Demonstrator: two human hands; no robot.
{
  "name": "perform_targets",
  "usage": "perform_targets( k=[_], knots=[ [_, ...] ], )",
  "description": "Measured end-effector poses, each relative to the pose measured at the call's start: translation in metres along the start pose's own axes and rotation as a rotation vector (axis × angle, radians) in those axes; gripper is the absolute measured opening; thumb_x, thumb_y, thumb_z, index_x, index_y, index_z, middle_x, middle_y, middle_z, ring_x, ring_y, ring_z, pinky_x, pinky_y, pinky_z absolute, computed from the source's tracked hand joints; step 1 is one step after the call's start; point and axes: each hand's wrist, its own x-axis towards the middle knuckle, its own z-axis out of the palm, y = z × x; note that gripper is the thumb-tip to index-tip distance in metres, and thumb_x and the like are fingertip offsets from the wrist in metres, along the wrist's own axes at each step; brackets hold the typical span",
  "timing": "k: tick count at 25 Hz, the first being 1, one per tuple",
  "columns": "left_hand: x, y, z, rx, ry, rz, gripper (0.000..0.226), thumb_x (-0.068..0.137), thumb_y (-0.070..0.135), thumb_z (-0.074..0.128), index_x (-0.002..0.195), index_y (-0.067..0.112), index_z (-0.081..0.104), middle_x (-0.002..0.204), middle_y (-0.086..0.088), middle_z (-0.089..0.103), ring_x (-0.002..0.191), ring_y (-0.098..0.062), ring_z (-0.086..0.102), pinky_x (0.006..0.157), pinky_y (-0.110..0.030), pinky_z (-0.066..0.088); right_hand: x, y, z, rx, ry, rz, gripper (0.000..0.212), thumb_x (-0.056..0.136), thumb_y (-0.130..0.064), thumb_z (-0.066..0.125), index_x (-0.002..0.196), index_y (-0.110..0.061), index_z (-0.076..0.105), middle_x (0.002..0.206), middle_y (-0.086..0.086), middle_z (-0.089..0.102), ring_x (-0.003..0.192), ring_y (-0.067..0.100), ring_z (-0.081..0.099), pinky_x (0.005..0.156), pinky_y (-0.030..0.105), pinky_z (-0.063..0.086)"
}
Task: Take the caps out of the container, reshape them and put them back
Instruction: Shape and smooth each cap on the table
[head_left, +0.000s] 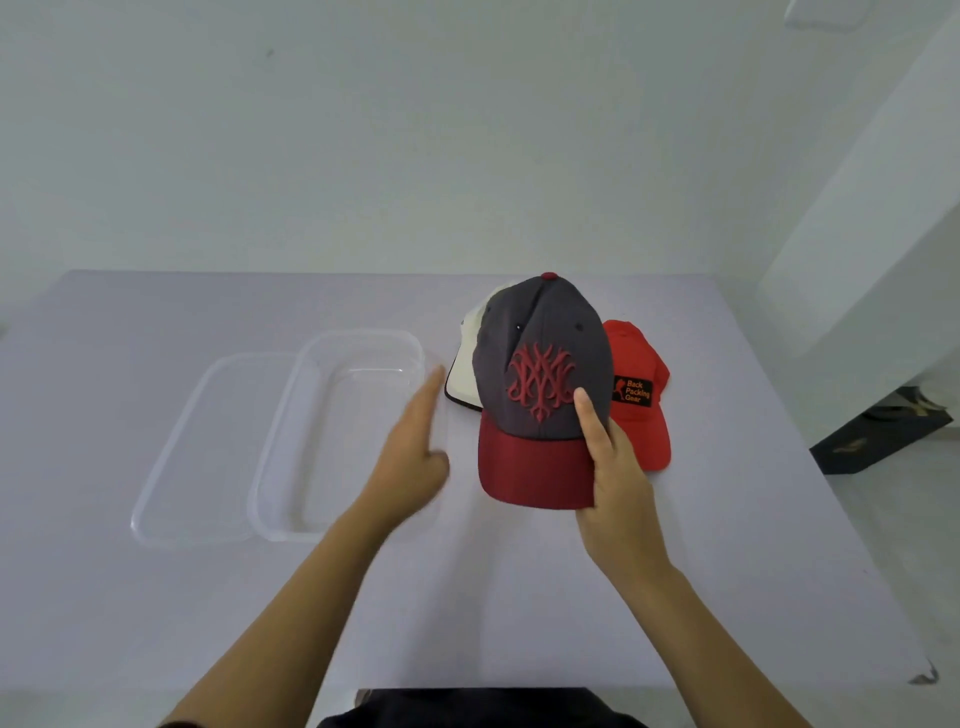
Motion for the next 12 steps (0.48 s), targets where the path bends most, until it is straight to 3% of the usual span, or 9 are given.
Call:
perform_targets(
  k=[1, 3, 5, 8, 10, 12],
  knots=[
    [0.013, 0.004, -0.011, -0.144, 0.075, -0.088, 0.082, 0.079, -0.012, 0.044, 0.15, 0.02, 0.017, 0.154, 0.01, 0.02, 0.144, -0.009, 0.021, 0.114, -0.014, 0.015, -0.001, 0.0, -0.002, -0.019, -0.005, -0.034, 0.097, 0.084, 0.005, 0.058, 0.144, -0.049, 0.004, 0.145, 0.008, 0.037, 0.128, 0.023, 0.045, 0.099, 0.036, 0.046],
    [0.036, 0.015, -0.031, -0.412, 0.111, -0.173, 0.057, 0.096, 0.021, 0.044, 0.149, 0.025, 0.024, 0.155, 0.009, 0.026, 0.142, -0.006, 0.024, 0.117, -0.03, 0.019, -0.007, -0.002, 0.001, -0.046, -0.032, -0.102, 0.097, 0.083, 0.005, 0.057, 0.145, -0.048, 0.005, 0.147, 0.01, 0.035, 0.13, 0.027, 0.043, 0.101, 0.038, 0.044],
    [0.053, 0.025, -0.041, -0.484, -0.047, -0.151, 0.055, 0.094, 0.055, 0.035, 0.143, 0.029, 0.038, 0.149, 0.009, 0.041, 0.137, -0.006, 0.035, 0.116, -0.036, 0.023, -0.011, -0.005, 0.006, -0.072, -0.041, -0.142, 0.089, 0.084, -0.001, 0.054, 0.146, -0.045, 0.007, 0.145, 0.013, 0.039, 0.126, 0.03, 0.047, 0.098, 0.041, 0.046],
    [0.054, 0.039, -0.035, -0.617, -0.244, -0.182, 0.052, 0.095, 0.057, 0.028, 0.127, 0.029, 0.057, 0.13, 0.005, 0.062, 0.123, -0.012, 0.055, 0.108, -0.036, 0.036, -0.012, -0.006, 0.01, -0.087, -0.06, -0.131, 0.078, 0.086, -0.013, 0.049, 0.147, -0.042, 0.009, 0.143, 0.014, 0.042, 0.124, 0.03, 0.049, 0.096, 0.043, 0.049],
    [0.052, 0.043, -0.028, -0.677, -0.249, -0.257, 0.042, 0.095, 0.052, 0.036, 0.114, 0.028, 0.064, 0.119, 0.001, 0.068, 0.113, -0.015, 0.063, 0.102, -0.035, 0.043, -0.013, -0.005, 0.013, -0.11, -0.081, -0.131, 0.071, 0.089, -0.023, 0.044, 0.147, -0.043, 0.008, 0.143, 0.013, 0.042, 0.124, 0.029, 0.049, 0.094, 0.043, 0.052],
    [0.054, 0.041, -0.024, -0.706, -0.185, -0.285, 0.039, 0.095, 0.047, 0.042, 0.108, 0.021, 0.068, 0.114, -0.005, 0.071, 0.108, -0.019, 0.066, 0.097, -0.035, 0.047, -0.013, 0.001, 0.015, -0.13, -0.119, -0.126, 0.078, 0.086, -0.024, 0.05, 0.146, -0.044, 0.004, 0.144, 0.012, 0.042, 0.124, 0.029, 0.049, 0.093, 0.043, 0.051]
  ],
)
